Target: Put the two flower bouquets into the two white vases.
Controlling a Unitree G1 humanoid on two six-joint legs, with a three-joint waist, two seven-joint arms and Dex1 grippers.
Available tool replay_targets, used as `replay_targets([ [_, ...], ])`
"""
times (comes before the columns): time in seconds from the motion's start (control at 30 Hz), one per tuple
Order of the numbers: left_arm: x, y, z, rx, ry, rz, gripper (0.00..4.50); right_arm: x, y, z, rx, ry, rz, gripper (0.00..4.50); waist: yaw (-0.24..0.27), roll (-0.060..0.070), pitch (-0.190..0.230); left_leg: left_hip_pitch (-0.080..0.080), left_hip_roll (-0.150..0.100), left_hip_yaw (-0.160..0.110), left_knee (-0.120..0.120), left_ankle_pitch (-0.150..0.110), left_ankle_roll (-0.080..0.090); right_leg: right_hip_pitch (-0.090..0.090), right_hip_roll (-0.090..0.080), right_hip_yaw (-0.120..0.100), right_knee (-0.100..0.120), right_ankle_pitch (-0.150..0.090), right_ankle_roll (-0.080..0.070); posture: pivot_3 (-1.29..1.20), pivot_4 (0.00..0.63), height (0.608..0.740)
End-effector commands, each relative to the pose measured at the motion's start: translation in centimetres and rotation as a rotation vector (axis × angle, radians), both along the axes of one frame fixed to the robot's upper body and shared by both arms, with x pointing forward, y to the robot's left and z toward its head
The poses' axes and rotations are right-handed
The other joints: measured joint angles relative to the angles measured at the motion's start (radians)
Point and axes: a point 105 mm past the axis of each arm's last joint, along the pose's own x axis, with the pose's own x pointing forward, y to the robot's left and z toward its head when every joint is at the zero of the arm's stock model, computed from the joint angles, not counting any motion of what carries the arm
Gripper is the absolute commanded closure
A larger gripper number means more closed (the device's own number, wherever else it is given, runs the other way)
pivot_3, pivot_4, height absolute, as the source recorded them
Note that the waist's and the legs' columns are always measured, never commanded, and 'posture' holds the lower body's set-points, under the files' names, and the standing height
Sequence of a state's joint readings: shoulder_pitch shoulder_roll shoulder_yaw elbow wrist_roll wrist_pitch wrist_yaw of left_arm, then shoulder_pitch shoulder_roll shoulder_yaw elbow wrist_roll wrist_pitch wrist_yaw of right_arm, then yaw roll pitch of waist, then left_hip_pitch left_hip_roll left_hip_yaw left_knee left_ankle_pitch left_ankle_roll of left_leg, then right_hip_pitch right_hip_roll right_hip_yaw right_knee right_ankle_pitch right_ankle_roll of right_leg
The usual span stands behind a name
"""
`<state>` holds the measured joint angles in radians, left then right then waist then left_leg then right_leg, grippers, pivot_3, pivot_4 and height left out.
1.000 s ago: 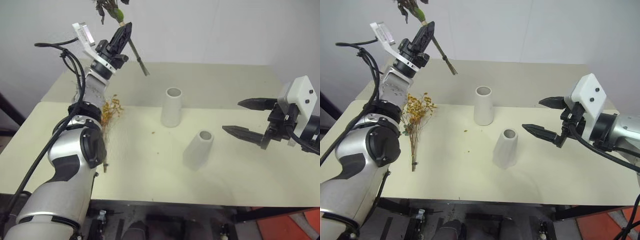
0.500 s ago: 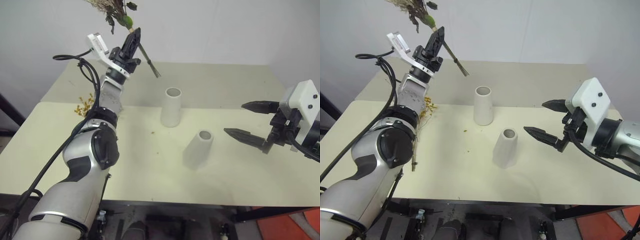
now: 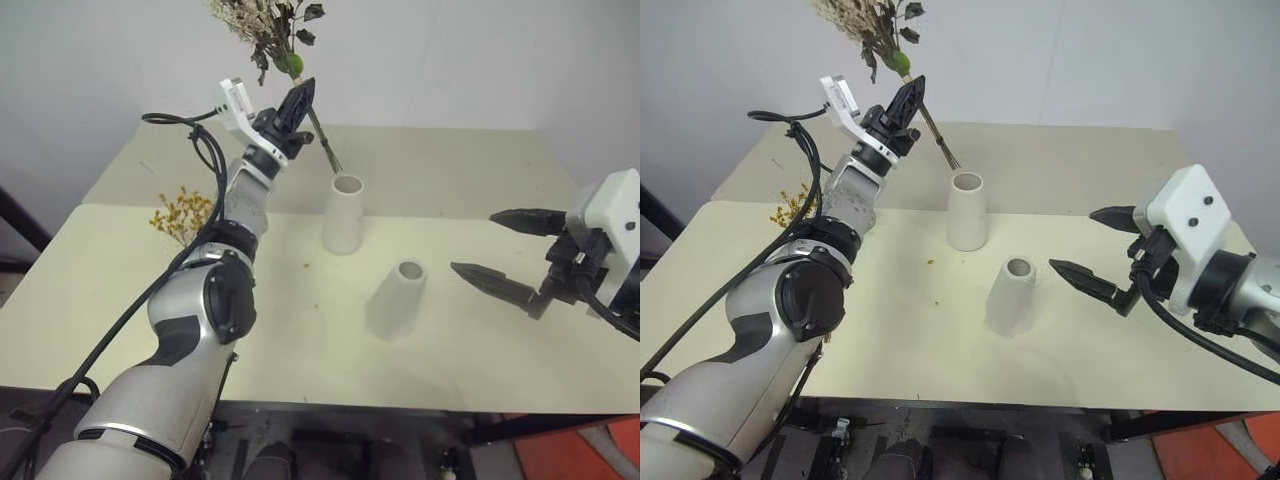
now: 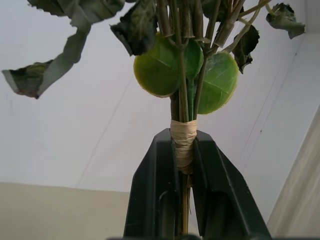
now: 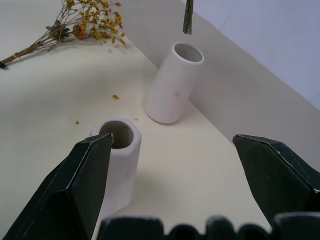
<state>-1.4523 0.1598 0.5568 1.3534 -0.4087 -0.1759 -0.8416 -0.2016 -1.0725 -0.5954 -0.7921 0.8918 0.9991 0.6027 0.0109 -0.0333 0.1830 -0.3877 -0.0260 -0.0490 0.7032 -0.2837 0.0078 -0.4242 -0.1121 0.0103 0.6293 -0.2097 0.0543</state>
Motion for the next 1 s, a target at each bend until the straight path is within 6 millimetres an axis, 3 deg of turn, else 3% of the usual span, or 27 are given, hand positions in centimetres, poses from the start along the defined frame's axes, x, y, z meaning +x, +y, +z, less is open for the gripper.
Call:
replay_targets([
  [0.03, -0.4, -0.7, 1.7, 0.002, -0.051, -0.008, 4.38, -0.7, -0.1, 1.0, -0.011, -0.049, -0.021, 0.0, 0.0, 0.0, 0.0, 0.0, 0.0, 0.0, 0.0, 0.0, 0.0, 0.0, 0.0, 0.0, 0.0, 0.0, 0.0, 0.0, 0.15, 0.74],
  [0.3, -0.5, -2.0, 0.7, 0.068, -0.043, -0.018, 4.38, -1.4, 0.0, 1.5, -0.017, -0.052, -0.031, 0.0, 0.0, 0.0, 0.0, 0.001, 0.0, 0.0, 0.0, 0.0, 0.0, 0.0, 0.0, 0.0, 0.0, 0.0, 0.0, 0.0, 0.15, 0.74],
  [0.57, -0.3, -2.0, 0.2, 0.139, -0.046, 0.008, 4.38, -1.5, 0.3, 2.3, -0.018, -0.072, -0.03, 0.0, 0.0, 0.0, 0.0, 0.001, 0.0, 0.0, 0.0, 0.0, 0.0, 0.0, 0.0, 0.0, 0.0, 0.0, 0.0, 0.0, 0.15, 0.74],
  [0.8, -0.6, -3.4, -1.6, 0.299, -0.063, -0.008, 4.38, -1.6, 0.4, 2.1, -0.01, -0.066, -0.033, 0.0, 0.0, 0.0, 0.0, 0.0, 0.0, 0.0, 0.0, 0.0, 0.0, 0.0, 0.0, 0.0, 0.0, 0.0, 0.0, 0.0, 0.15, 0.74],
  [1.0, -0.4, -3.5, -2.3, 0.307, -0.041, -0.005, 4.38, -1.8, 0.2, 2.0, -0.004, -0.056, -0.046, 0.0, 0.0, 0.0, 0.0, 0.0, 0.0, 0.0, 0.0, 0.0, 0.0, 0.0, 0.0, 0.0, 0.0, 0.0, 0.0, 0.0, 0.15, 0.74],
])
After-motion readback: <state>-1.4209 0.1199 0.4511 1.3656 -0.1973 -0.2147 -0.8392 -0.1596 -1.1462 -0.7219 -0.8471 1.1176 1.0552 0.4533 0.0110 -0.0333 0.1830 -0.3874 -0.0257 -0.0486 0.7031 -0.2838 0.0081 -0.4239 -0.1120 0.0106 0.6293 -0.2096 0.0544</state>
